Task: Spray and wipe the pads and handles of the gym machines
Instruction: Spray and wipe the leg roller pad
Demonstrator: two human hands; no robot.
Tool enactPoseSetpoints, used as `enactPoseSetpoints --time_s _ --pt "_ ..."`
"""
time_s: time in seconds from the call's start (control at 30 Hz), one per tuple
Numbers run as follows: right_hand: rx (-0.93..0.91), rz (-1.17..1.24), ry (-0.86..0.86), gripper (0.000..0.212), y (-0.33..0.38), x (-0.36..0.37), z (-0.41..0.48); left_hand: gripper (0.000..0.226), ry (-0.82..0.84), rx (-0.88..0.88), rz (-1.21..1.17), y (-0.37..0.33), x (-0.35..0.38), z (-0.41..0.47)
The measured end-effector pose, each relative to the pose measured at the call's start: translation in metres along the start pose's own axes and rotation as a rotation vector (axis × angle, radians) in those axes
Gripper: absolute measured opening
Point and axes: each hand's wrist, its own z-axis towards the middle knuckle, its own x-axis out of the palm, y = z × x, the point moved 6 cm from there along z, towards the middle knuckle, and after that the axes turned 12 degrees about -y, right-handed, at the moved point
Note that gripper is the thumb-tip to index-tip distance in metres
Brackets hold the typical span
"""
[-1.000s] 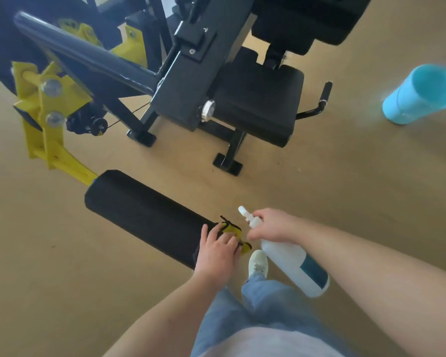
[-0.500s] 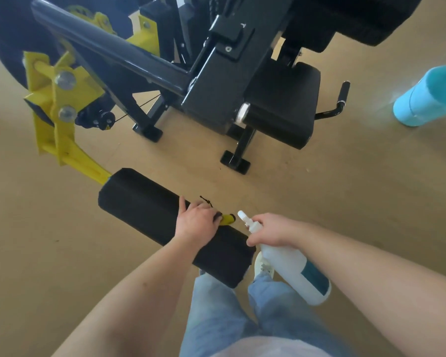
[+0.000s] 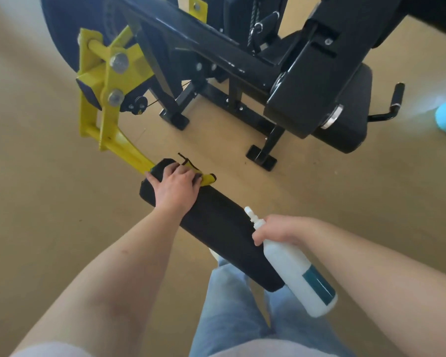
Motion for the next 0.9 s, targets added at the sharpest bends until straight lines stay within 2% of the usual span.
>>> enactPoseSetpoints --time_s 0.17,0.3,0.4,0.67,0.7,0.77,0.9 --pt "-0.002 -0.062 -0.008 0.038 0.003 -0.001 -0.006 0.037 -0.059 -0.061 -0.051 0.011 -0.003 -0.002" --pt "-0.058 -0.129 0.010 0.028 0.011 -0.005 -0.021 0.037 -0.143 -0.068 -0.025 0.013 -0.005 -0.014" --pt "-0.102 -0.143 0.044 0.020 0.015 -0.003 -0.038 0.035 -0.204 -0.089 -0.107 0.025 -0.009 -0.026" --pt "-0.227 -0.242 0.198 0.018 0.019 0.037 -0.082 0.040 -0.136 -0.331 -0.191 0.042 -0.015 -0.057" --pt "-0.235 -0.260 0.193 0.020 0.018 0.042 -0.081 0.040 -0.136 -0.360 -0.207 0.044 -0.014 -0.060" --pt "-0.255 -0.265 0.165 0.007 0.020 0.047 -0.078 0.041 -0.137 -0.391 -0.238 0.047 -0.014 -0.064" --pt "-0.325 -0.200 0.140 0.015 0.041 0.042 -0.067 0.041 -0.142 -0.376 -0.283 0.050 -0.018 -0.063"
